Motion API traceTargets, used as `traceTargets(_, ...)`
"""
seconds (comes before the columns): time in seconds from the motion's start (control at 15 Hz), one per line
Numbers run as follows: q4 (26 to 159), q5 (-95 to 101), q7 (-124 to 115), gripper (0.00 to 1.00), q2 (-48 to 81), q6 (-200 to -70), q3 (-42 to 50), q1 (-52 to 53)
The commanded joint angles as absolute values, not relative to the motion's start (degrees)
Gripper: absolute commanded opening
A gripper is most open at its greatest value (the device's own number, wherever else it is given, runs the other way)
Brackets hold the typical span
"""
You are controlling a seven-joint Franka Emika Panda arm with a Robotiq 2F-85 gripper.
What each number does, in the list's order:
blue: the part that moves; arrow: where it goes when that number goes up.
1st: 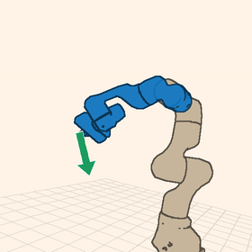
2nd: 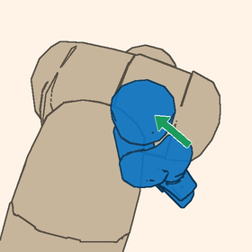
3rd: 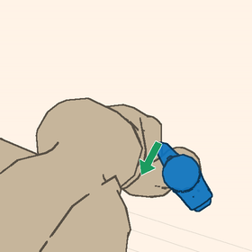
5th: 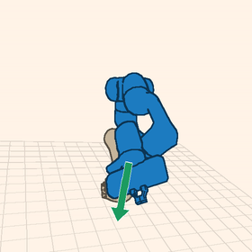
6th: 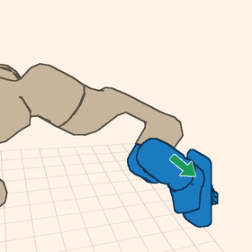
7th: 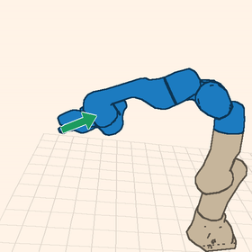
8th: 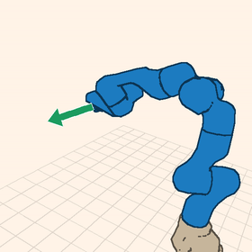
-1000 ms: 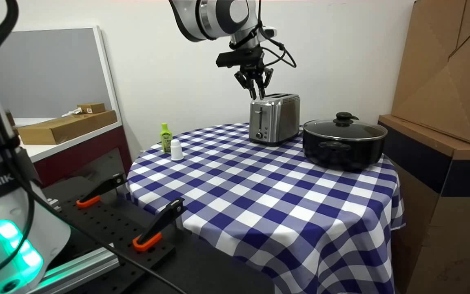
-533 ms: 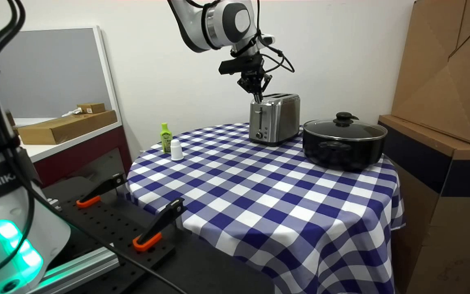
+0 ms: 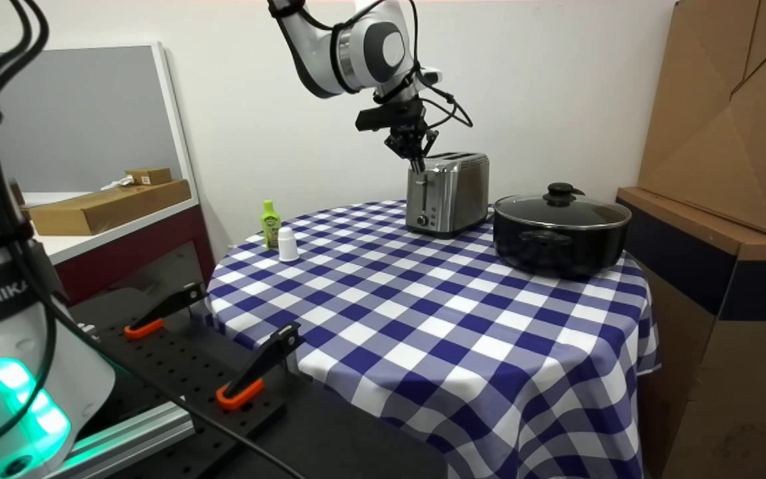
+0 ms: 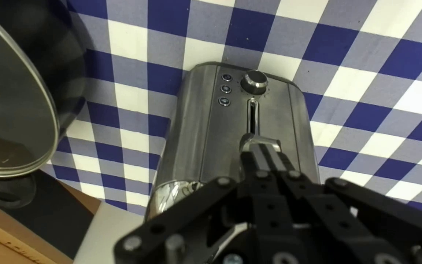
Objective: Push the button down on the toaster.
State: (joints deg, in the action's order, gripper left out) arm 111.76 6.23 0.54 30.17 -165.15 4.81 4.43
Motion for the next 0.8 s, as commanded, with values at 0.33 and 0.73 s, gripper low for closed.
traceTargets(0.33, 106.74, 9.34, -2.93, 0.0, 36.3, -167.32, 8.5, 7.99)
traceTargets(0.73, 104.31, 9.29, -3.33, 0.0, 39.55, -168.18, 9.5, 9.45)
